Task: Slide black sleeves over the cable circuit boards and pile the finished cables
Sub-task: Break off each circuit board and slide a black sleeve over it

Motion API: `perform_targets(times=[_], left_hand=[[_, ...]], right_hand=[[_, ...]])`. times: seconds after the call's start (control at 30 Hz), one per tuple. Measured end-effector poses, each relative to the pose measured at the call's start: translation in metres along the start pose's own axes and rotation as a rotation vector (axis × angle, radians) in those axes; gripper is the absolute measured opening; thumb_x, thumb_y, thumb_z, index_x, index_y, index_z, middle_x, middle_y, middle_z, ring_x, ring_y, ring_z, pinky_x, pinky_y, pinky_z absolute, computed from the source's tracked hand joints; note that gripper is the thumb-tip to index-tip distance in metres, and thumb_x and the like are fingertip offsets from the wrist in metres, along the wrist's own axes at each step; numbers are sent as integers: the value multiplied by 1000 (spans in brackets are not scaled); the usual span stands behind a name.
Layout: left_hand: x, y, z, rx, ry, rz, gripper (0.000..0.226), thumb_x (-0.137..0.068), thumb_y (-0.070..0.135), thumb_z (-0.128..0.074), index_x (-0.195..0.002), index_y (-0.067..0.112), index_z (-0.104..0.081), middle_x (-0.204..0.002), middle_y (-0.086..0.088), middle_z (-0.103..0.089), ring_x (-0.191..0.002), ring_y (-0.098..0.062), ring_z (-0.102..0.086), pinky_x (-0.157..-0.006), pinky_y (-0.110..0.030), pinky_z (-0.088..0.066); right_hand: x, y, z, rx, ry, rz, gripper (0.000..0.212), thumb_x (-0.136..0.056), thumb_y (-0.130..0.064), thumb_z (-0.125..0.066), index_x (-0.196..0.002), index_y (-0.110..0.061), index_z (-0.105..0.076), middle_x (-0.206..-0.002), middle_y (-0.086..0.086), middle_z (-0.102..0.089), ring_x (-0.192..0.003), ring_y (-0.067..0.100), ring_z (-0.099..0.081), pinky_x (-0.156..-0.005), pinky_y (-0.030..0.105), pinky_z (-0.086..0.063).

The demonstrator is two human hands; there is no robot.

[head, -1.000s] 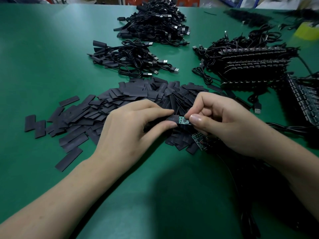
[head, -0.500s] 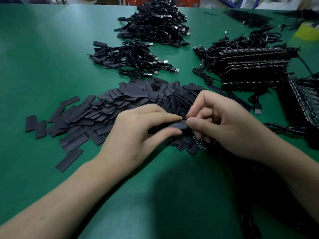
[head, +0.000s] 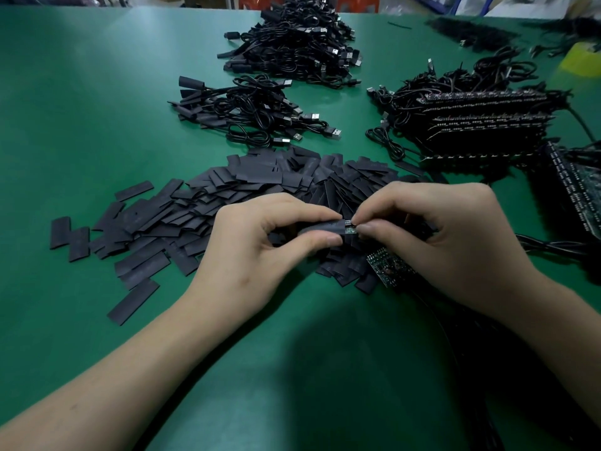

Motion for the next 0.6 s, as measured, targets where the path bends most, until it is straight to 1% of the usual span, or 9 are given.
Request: perform_targets(times=[0.13, 0.27, 0.43, 0.53, 0.6], left_hand=[[1, 1, -1, 52, 20, 7, 19, -83, 26, -78, -101, 21, -80, -91, 8, -76, -87, -14, -70, -80, -28, -53], [2, 2, -4, 148, 38, 36, 17, -85, 21, -77, -102, 18, -79, -83, 6, -75, -74, -12, -71, -76, -22, -52], [3, 4, -6, 269, 53, 80, 16, -86, 12, -77, -102, 13, -79, -84, -1, -75, -68, -13, -72, -72, -18, -53], [4, 5, -6, 270, 55, 85, 16, -86, 13, -77, -102, 12, -79, -84, 0, -76, -70, -12, -73, -73, -18, -53], [4, 5, -6, 186, 45, 41, 18, -87, 17, -77, -104, 13, -79, -84, 5, -75, -75, -11, -72, -76, -22, -52]], right_hand=[[0, 1, 0, 22, 31, 23, 4, -92, -19, -72, -95, -19, -75, -85, -9, -74, -77, 8, -68, -70, 27, -50], [0, -1, 1, 19, 56, 51, 5, -93, -16, -71, -95, -15, -76, -87, -7, -74, -82, 5, -68, -75, 22, -52], [0, -1, 2, 17, 81, 67, 5, -94, -16, -72, -95, -14, -77, -88, -7, -74, -84, 4, -68, -77, 22, -53], [1, -1, 1, 3, 86, 55, 4, -94, -16, -73, -95, -15, -77, -90, -8, -74, -85, 3, -68, -77, 21, -53], [1, -2, 0, -9, 77, 40, 3, -93, -16, -74, -94, -15, -77, -90, -9, -75, -84, 3, -69, -74, 22, -53]])
Point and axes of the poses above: each hand's wrist, its own x-axis away from the middle knuckle, its own z-axis out of the back of the hand, y = z × x, the point moved 1 cm from there along -x, towards the middle knuckle
